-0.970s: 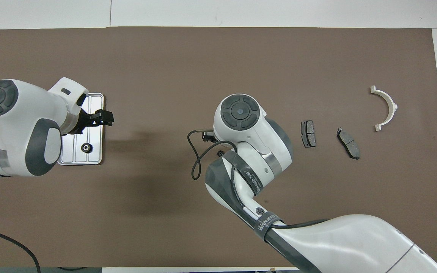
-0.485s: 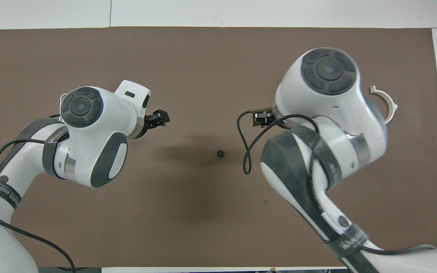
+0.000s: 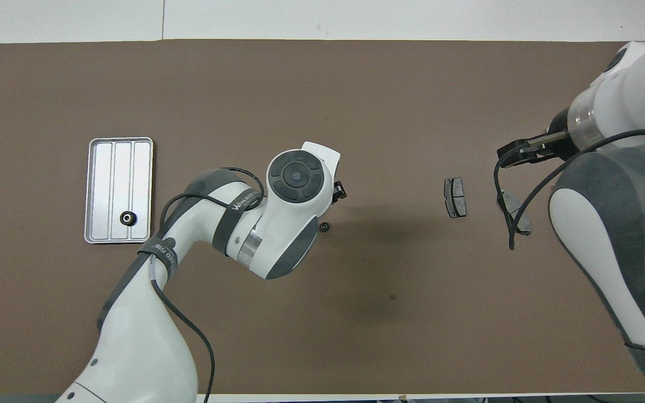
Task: Pick bearing gear from pile to tray
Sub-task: 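Reach the left gripper to the center bearing while the right gripper retracts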
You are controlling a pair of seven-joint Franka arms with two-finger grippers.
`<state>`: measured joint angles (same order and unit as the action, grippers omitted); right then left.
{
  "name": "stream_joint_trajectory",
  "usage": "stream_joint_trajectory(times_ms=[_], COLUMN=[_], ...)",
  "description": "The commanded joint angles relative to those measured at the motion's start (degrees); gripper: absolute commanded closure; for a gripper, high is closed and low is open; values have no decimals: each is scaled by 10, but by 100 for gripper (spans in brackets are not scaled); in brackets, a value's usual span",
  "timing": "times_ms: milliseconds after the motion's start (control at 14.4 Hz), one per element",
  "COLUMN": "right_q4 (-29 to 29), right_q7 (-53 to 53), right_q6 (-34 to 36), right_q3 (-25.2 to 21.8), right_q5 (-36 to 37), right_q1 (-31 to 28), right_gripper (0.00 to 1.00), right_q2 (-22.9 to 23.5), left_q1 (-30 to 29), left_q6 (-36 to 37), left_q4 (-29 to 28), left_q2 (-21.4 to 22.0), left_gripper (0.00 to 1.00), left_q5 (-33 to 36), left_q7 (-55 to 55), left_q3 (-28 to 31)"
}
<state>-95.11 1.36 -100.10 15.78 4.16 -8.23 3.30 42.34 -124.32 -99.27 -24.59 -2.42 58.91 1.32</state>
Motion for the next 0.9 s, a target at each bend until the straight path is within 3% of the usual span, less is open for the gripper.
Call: stream_joint_trajectory(times_ms=[0, 208, 624, 762, 832], right_q4=[-9, -17, 7, 15, 13], right_q7=[87, 102, 69, 68, 67], right_q6=[12, 15, 58, 74, 70], right_q3=[1, 0, 1, -17, -48], right_q5=[-6, -9, -9, -10, -10], right_q1=[-61, -104, -118, -98, -60], right_gripper=[0, 0, 0, 0, 0], right_q2=[-29, -35, -37, -38, -38], left_q1=[12, 13, 27, 32, 32], left_q6=[5, -3, -49, -63, -64], left_q4=[11, -4, -52, -62, -62], left_q2=[-13, -10, 0, 2, 2], left_gripper=[0, 0, 1, 1, 2], left_q5=[9, 8, 8, 8, 8], left_q7=[12, 18, 51, 54, 56], left_q3=[12, 11, 11, 11, 11])
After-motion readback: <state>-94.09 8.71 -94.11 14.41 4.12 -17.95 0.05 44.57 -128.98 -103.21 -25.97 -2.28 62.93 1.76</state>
